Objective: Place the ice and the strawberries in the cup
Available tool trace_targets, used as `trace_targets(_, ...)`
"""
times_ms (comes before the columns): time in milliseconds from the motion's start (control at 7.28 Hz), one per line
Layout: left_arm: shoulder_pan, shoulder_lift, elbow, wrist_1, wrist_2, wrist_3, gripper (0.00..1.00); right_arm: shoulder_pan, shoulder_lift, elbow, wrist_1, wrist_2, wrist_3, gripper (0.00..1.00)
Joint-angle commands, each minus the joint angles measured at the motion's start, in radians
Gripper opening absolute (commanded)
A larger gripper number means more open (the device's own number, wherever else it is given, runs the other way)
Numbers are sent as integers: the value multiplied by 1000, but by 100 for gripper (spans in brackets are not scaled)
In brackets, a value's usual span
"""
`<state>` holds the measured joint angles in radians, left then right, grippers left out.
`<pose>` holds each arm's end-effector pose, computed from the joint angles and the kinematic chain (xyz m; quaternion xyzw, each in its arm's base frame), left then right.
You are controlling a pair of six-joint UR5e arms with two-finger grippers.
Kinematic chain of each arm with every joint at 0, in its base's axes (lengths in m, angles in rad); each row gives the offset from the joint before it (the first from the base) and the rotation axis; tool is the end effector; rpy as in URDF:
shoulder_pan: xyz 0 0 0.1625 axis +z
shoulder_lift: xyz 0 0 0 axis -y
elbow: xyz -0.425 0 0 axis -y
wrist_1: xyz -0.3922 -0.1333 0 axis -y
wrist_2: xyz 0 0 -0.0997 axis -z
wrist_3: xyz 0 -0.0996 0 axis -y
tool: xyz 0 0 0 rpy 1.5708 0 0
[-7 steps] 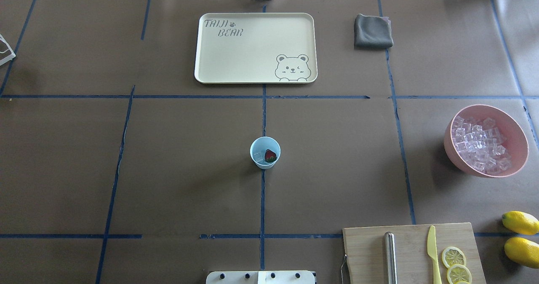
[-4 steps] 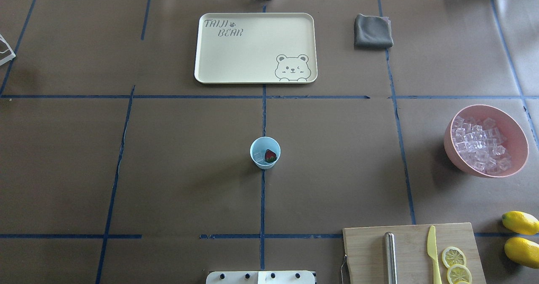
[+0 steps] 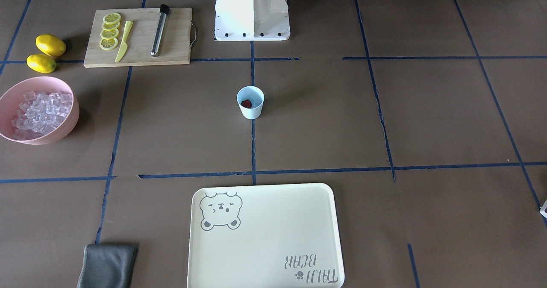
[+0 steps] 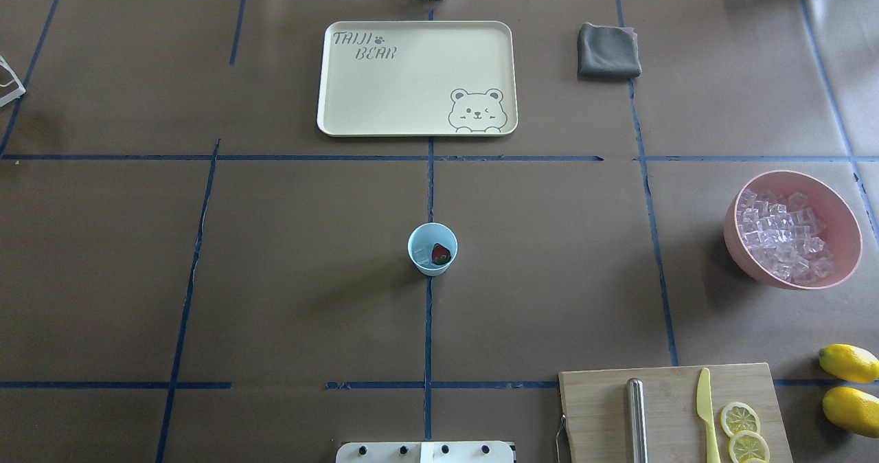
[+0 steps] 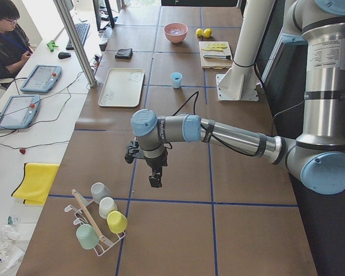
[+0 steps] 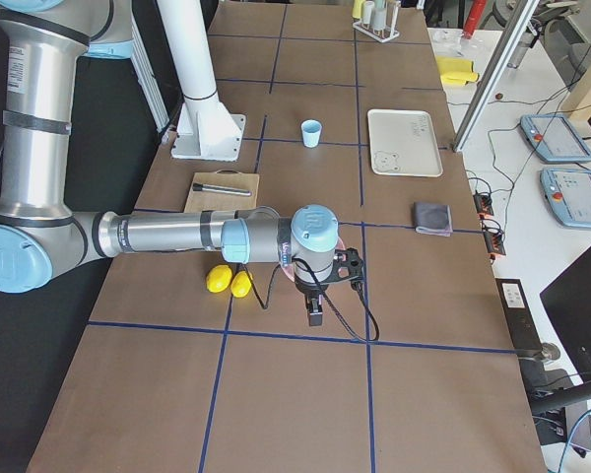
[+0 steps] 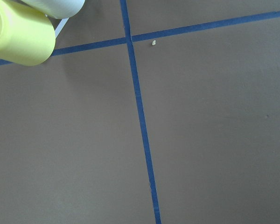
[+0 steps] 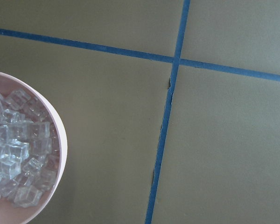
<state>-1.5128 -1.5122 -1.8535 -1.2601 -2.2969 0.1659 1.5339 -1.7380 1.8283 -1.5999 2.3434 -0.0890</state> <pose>-0.0410 -0.4535 0.5824 -0.0213 0.3565 0.0891 0.9298 0.0481 -0.4258 0.6113 0.0381 -0.3757 -0.0697 0.9233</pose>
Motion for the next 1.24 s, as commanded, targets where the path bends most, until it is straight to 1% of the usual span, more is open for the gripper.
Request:
trace_targets(0,-1,1,-3,-13,5,0,100,0,0,0,0,1,2,100)
trace_targets(137,-1,4,28,-39,7,-5,100,0,0,0,0,1,2,100)
trace_targets(275,-1,4,40,-39,4,-5,100,0,0,0,0,1,3,100)
trace_targets(550,0,-10,24,-36,5,-5,100,0,0,-1,0,1,3,100)
trace_targets(1099,2,-5,34,-33,13,1,100,0,9,-1,0,1,3,100)
